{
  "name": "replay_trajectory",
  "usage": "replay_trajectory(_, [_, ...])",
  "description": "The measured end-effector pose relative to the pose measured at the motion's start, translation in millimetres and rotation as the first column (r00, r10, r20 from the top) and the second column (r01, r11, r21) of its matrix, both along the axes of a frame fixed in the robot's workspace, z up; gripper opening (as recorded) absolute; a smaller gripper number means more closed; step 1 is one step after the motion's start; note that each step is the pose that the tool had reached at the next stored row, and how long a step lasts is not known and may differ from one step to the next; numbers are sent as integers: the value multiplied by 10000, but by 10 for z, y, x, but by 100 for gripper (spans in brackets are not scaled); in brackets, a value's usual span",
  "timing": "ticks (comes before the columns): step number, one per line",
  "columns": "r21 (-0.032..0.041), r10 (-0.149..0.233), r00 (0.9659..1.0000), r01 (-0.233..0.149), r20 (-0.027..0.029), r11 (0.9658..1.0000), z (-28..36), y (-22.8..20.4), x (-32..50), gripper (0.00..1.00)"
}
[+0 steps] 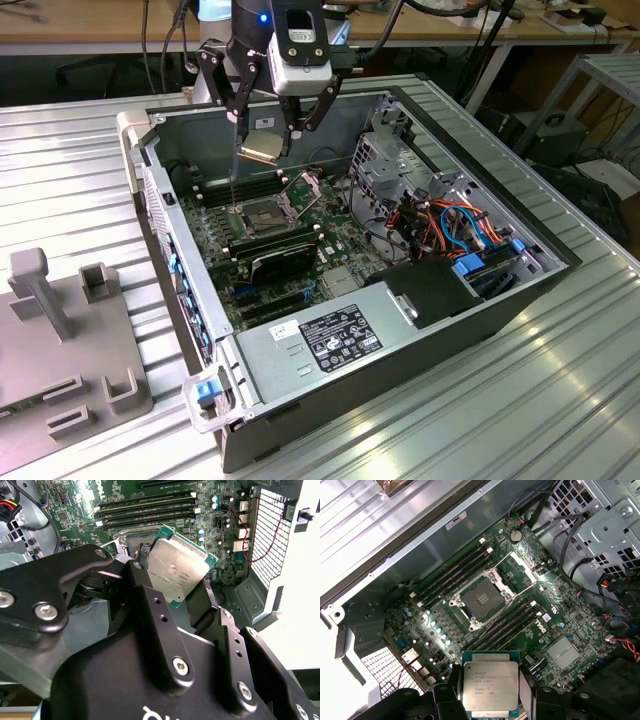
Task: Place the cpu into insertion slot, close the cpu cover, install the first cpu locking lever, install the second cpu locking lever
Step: 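Place the cpu into insertion slot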
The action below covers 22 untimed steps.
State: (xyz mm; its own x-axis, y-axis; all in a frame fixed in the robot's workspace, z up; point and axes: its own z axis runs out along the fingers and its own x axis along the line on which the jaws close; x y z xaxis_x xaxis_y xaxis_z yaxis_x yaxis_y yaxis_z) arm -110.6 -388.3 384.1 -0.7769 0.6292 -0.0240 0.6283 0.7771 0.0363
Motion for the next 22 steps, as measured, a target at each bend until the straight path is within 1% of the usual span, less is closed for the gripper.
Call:
replay_trajectory(1, [1, -80, 10000, 80, 0, 10000, -1, 0, 0, 55])
replay_trajectory(3, [2, -403, 9992, 403, 1, 9992, -4, 0, 1, 55])
replay_trajectory(5, [-1, -760, 9971, 760, -1, 9971, -10, 0, 0, 55])
replay_trajectory(7, [-1, -1087, 9941, 1087, -1, 9941, -16, 0, 0, 55])
replay_trajectory(8, [-1, -1338, 9910, 1338, 0, 9910, -20, 0, 0, 55])
replay_trajectory(10, [1, -1574, 9875, 1574, 0, 9875, -22, 0, 0, 55])
replay_trajectory(17, [-1, -1605, 9870, 1605, 0, 9870, -23, 5, 0, 55])
replay_trajectory(19, [0, -1623, 9867, 1623, 0, 9867, -28, 26, 1, 55])
replay_trajectory(21, [0, -1651, 9863, 1651, 0, 9863, -40, 76, 12, 55])
replay_trajectory(22, [0, -1660, 9861, 1660, 0, 9861, -45, 91, 18, 55])
